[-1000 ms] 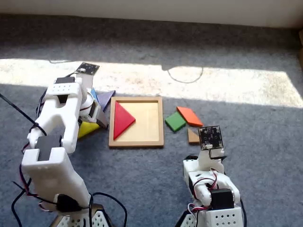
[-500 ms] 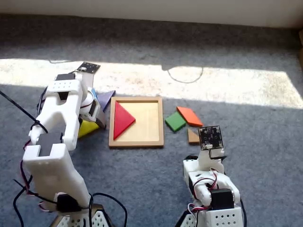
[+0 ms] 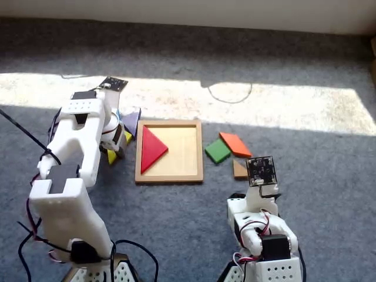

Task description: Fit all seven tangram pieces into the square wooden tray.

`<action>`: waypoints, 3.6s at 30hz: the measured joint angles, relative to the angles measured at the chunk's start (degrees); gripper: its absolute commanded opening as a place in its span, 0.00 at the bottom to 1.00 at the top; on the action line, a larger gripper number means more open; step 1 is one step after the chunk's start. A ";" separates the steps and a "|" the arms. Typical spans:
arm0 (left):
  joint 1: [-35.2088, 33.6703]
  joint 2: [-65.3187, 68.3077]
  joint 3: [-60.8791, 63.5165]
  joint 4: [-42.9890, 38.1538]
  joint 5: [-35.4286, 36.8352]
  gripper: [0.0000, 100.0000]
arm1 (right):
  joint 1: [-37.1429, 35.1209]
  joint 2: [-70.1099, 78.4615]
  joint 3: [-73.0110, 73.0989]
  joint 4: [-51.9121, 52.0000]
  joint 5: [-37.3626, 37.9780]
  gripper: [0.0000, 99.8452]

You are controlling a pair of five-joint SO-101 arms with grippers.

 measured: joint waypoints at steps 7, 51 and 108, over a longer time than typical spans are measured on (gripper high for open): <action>-0.44 -6.95 0.09 3.87 3.69 0.31 | 0.00 0.00 0.00 0.00 0.00 0.01; -1.49 21.10 -40.26 18.46 19.08 0.30 | 1.76 0.00 0.00 0.00 0.00 0.01; 1.49 27.08 -43.78 26.11 10.73 0.14 | 1.76 0.00 0.00 0.00 0.00 0.01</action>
